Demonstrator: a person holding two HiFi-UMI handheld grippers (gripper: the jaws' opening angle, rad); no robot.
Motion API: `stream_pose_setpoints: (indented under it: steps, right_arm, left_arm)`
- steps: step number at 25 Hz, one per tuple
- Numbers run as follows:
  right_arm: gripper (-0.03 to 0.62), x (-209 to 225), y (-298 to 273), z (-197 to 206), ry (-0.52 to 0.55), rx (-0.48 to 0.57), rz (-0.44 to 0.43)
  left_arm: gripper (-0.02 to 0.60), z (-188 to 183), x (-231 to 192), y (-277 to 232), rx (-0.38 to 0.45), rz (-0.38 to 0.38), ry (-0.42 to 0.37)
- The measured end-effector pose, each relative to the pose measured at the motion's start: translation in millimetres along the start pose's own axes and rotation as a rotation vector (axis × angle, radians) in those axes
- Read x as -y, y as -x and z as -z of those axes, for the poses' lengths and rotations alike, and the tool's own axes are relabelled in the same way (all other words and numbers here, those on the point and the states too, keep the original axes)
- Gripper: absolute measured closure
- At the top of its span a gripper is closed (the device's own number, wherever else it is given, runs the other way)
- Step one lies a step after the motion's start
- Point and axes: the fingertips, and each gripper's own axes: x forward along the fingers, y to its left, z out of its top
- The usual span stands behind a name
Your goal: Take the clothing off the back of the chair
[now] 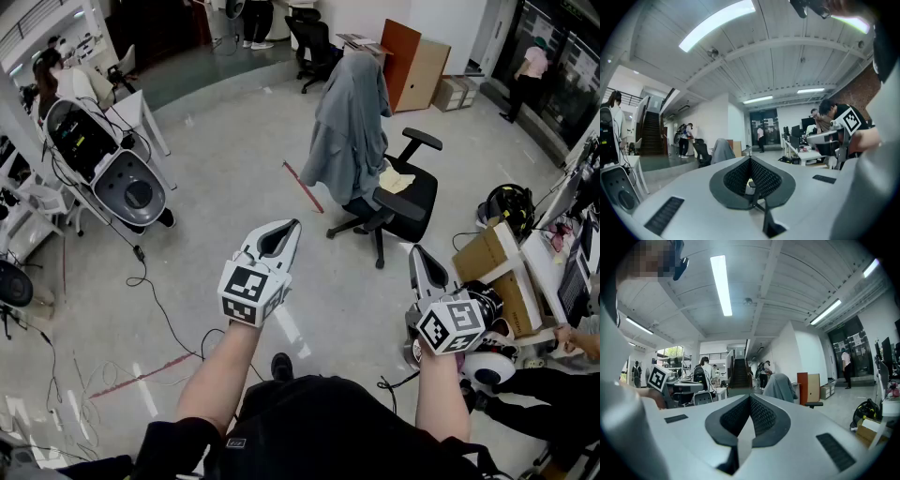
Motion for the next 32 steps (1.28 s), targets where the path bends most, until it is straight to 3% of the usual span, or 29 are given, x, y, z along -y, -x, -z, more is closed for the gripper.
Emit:
stream_pose_setpoints:
  steps: [11, 17, 25, 32]
  right_arm:
    - [0.590, -22.8, -49.7, 2.2, 0.017, -0.027, 0.039]
    - [0.589, -50.0, -70.7, 12.9, 0.082, -0.045, 0.038]
    - [0.589, -80.8, -101.0, 31.8, 0.026, -0.060, 0.068]
    - [0.588, -64.6, -119.9, 36.7, -0.020, -0.061, 0.095]
  left_arm:
    - [0.580, 15.8, -68.4, -4.5, -0.029, -0.016, 0.002]
    - [0.580, 27.8, -88.8, -9.4, -0.023, 0.053, 0.002]
    - [0.578, 50.1, -129.3, -6.5, -0.039, 0.088, 0.031]
    - [0.577, 57.9, -143.4, -29.8, -0.059, 0.105, 0.044]
